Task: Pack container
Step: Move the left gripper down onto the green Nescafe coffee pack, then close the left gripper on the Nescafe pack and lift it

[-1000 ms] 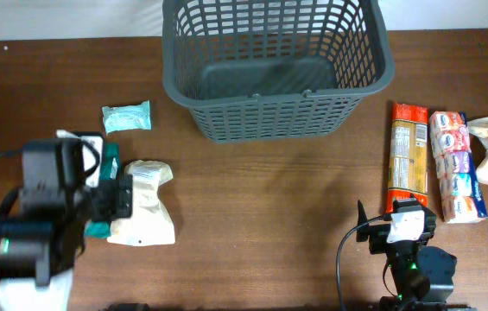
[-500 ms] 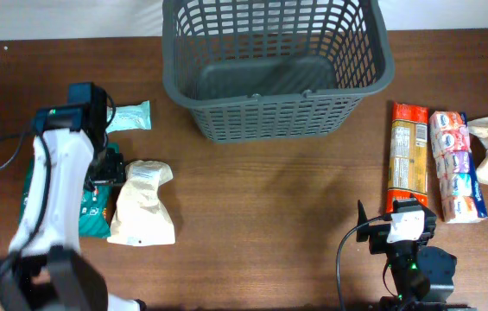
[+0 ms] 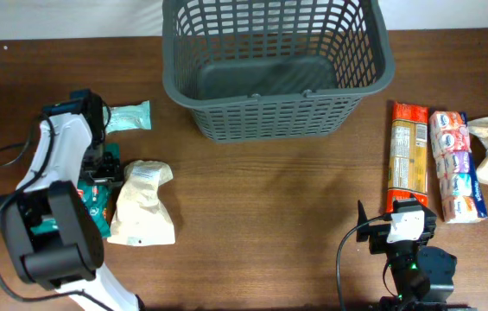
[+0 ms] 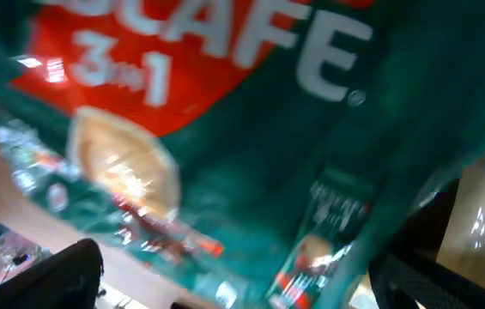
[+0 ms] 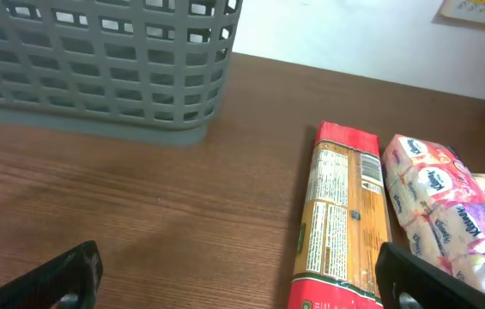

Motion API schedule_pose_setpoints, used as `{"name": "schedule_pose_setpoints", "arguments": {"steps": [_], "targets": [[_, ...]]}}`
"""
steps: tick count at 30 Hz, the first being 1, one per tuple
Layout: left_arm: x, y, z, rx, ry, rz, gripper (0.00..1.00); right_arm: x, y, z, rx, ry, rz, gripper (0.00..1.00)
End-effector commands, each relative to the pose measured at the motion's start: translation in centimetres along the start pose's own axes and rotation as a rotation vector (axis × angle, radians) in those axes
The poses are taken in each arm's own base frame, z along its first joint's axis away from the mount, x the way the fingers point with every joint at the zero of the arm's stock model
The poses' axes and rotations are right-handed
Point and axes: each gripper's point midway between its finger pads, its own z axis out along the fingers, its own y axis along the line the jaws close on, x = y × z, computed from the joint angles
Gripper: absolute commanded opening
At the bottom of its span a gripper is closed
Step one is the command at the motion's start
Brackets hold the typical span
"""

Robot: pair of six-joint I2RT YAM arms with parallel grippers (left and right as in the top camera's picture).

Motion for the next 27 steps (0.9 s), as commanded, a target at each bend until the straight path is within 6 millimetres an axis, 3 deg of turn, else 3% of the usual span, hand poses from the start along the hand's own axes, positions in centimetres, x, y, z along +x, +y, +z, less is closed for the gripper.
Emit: {"name": "schedule_pose_setpoints", "arguments": {"steps": [1, 17, 22, 25, 27], "targets": [[0.1, -0.7, 0.9, 0.019, 0.022, 0.030, 0.94, 0.2, -0.1, 0.1, 0.003, 0.000, 0.010, 0.99], [0.6, -2.6, 5.6, 0.016, 0.081, 0.061, 0.89, 0.2, -0.1, 0.1, 0.003, 0.000, 0.010, 0.99], [0.9, -2.8, 6.3, 0.014, 0.103, 0.070, 0.72, 0.2, -0.1, 0.1, 0.003, 0.000, 0.010, 0.99], [1.1, -2.4, 6.4, -0.015, 0.110, 0.074, 0.54, 0.2, -0.1, 0.1, 0.003, 0.000, 0.010, 0.99], [1.2, -1.6, 6.3, -0.057, 0.112, 0.057, 0.50, 0.2, -0.1, 0.1, 0.002, -0.001, 0.010, 0.99]]}}
